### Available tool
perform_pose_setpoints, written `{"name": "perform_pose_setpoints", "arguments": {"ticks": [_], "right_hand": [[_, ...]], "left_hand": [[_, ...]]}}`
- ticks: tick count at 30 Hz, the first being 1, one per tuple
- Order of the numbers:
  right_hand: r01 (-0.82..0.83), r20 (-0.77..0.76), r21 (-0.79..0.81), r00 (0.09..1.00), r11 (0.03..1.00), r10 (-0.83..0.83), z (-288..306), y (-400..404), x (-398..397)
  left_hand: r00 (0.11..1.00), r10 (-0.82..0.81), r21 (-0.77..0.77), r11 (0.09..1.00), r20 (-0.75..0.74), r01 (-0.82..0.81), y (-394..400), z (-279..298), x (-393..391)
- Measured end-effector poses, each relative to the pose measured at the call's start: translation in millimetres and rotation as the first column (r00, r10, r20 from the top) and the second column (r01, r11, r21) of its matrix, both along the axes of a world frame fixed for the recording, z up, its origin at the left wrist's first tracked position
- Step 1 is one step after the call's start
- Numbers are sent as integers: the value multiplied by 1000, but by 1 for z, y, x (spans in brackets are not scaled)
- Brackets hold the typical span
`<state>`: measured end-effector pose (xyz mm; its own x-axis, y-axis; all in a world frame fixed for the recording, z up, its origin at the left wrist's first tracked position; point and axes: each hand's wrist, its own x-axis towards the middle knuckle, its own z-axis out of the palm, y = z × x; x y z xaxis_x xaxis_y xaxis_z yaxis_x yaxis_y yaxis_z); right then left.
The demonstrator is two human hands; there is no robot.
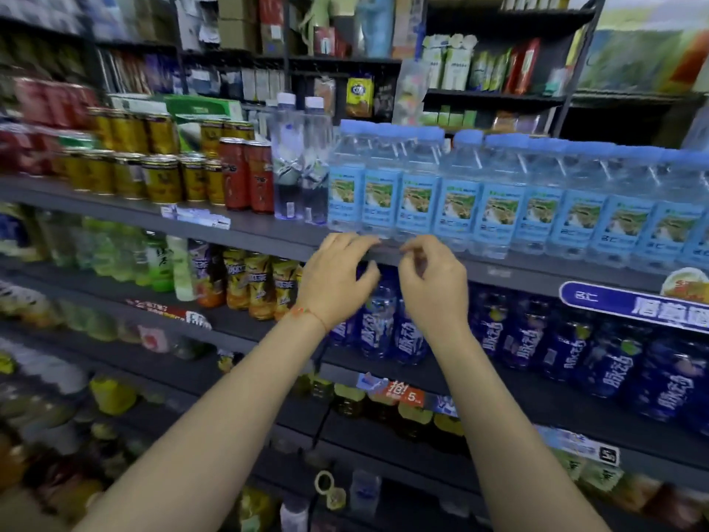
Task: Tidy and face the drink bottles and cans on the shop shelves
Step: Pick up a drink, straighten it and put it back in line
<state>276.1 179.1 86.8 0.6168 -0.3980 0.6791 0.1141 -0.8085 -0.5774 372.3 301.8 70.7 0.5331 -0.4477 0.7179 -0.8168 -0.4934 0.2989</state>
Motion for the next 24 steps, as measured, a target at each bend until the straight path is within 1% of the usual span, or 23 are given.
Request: {"name": "perform_pose_setpoints", "arguments": {"ticks": [2,5,9,11,13,15,18,22,24], "right_hand": [[-112,-123,14,986,994,112,-10,50,24],[-225,-306,59,923,973,232,-37,140,70],[-346,-416,185,821,920,392,-91,268,133],[-382,-471,255,753,888,460,-114,325,158],[-418,-517,305,682,856,517,-133,374,182],[-439,-536,334,639,834,552,-147,415,208],[-452,-535,371,610,812,584,-168,467,254],[-485,-525,408,569,774,633,-199,532,331],[-490,-527,429,547,759,651,-212,564,377]], "left_hand": [[984,78,-51,995,-162,-88,64,-8,19],[923,139,-60,983,-359,-171,177,-33,55],[814,238,-35,953,-531,-302,328,-88,96],[743,284,-15,930,-605,-368,390,-114,112],[665,303,17,916,-682,-400,442,-134,126],[611,293,37,918,-735,-395,483,-148,143],[555,291,55,914,-780,-402,537,-169,176],[464,324,94,887,-825,-452,601,-201,239],[436,346,126,880,-831,-457,631,-209,279]]}}
